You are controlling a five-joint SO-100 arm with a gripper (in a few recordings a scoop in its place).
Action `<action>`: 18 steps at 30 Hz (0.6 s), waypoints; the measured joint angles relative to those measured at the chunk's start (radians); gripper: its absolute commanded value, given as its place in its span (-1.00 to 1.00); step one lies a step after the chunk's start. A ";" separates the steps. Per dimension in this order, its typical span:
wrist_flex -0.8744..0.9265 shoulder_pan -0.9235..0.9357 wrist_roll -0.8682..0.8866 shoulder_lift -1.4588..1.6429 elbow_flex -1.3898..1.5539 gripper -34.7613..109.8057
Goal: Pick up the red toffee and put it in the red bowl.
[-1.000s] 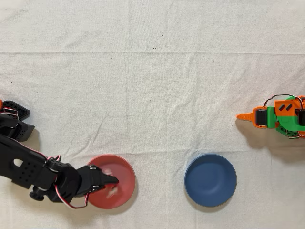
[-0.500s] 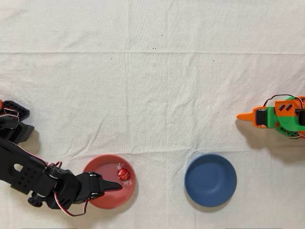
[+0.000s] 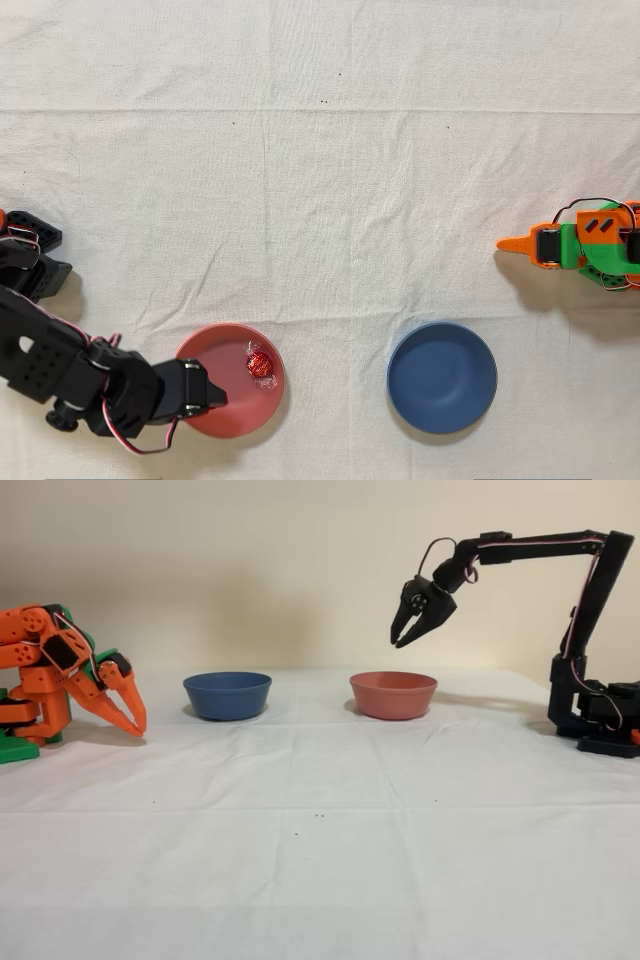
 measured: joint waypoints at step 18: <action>0.190 -0.373 0.477 0.531 0.357 -0.51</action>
